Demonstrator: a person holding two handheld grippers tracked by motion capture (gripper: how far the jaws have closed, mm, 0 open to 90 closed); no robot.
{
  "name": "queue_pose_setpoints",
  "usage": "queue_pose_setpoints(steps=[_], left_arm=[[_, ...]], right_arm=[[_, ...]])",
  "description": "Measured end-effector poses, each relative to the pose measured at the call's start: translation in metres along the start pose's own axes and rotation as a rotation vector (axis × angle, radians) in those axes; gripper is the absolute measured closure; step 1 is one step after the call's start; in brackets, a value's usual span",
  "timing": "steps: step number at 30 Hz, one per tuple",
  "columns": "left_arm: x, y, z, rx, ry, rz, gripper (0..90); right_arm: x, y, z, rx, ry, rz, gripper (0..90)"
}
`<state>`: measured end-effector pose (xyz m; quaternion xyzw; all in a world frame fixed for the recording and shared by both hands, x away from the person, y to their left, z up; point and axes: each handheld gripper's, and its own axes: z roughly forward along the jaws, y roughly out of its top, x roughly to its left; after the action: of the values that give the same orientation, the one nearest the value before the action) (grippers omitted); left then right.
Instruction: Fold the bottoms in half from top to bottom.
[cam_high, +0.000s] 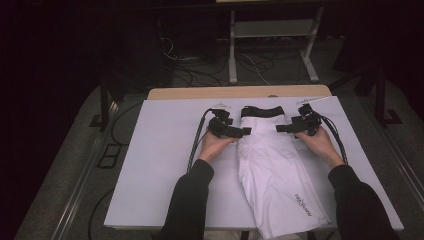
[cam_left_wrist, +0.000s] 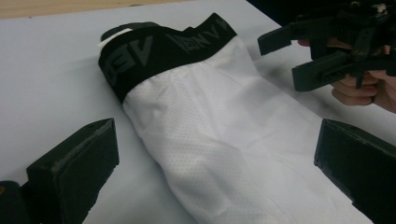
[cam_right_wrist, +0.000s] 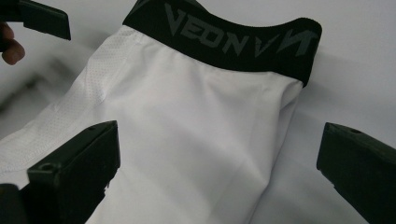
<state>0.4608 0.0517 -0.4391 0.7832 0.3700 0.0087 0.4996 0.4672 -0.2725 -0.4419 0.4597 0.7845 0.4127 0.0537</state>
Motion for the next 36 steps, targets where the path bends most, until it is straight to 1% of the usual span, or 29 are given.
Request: queue_pose_setpoints(steps=[3, 6, 8, 10, 12, 14, 16, 19, 21, 23, 25, 27, 29, 30, 32, 34, 36], left_arm=[[0.005, -0.001, 0.002, 0.004, 0.000, -0.019, 0.0], [0.009, -0.001, 0.006, 0.018, 0.006, -0.025, 0.0], [0.012, -0.001, 0.007, 0.019, 0.005, -0.038, 0.0], [0.014, -0.001, 0.008, 0.022, 0.007, -0.054, 0.0], [0.017, -0.002, 0.010, 0.034, 0.000, -0.066, 0.6], [0.018, -0.004, 0.011, 0.043, -0.005, -0.073, 3.9], [0.020, -0.005, 0.012, 0.048, -0.011, -0.086, 6.9], [0.021, -0.006, 0.013, 0.050, -0.021, -0.100, 13.8], [0.022, -0.006, 0.014, 0.050, -0.023, -0.105, 16.5], [0.022, -0.006, 0.015, 0.059, -0.003, -0.106, 21.1], [0.023, -0.007, 0.015, 0.066, 0.006, -0.117, 24.8], [0.024, -0.007, 0.015, 0.067, 0.016, -0.126, 27.1], [0.026, -0.007, 0.014, 0.065, 0.011, -0.136, 30.2], [0.027, -0.007, 0.014, 0.065, 0.015, -0.141, 31.5], [0.028, -0.008, 0.013, 0.068, 0.013, -0.150, 36.9], [0.030, -0.008, 0.013, 0.066, 0.013, -0.166, 41.7], [0.031, -0.009, 0.013, 0.060, 0.012, -0.179, 45.4]], right_arm=[[-0.001, 0.000, 0.001, 0.004, -0.005, 0.004, 0.0], [-0.002, -0.001, 0.002, 0.005, -0.006, 0.007, 0.0], [-0.003, -0.001, 0.002, 0.009, -0.007, 0.010, 0.0], [-0.004, -0.001, 0.003, 0.013, -0.003, 0.019, 3.4], [-0.006, -0.002, 0.003, 0.016, -0.001, 0.024, 6.8], [-0.007, -0.002, 0.003, 0.019, 0.002, 0.038, 14.1], [-0.008, -0.002, 0.002, 0.024, -0.003, 0.045, 15.3], [-0.009, -0.002, 0.002, 0.028, -0.008, 0.053, 23.2], [-0.011, -0.003, 0.002, 0.033, -0.009, 0.059, 29.4], [-0.012, -0.003, 0.002, 0.039, -0.008, 0.063, 34.4], [-0.012, -0.004, 0.003, 0.045, -0.005, 0.067, 38.5], [-0.013, -0.005, 0.004, 0.055, -0.014, 0.067, 40.0], [-0.014, -0.005, 0.005, 0.051, -0.017, 0.076, 43.3], [-0.014, -0.005, 0.005, 0.049, -0.014, 0.080, 45.0], [-0.015, -0.006, 0.005, 0.052, 0.012, 0.089, 50.1], [-0.014, -0.006, 0.005, 0.054, 0.015, 0.092, 52.7], [-0.015, -0.006, 0.005, 0.054, 0.017, 0.107, 55.7]])
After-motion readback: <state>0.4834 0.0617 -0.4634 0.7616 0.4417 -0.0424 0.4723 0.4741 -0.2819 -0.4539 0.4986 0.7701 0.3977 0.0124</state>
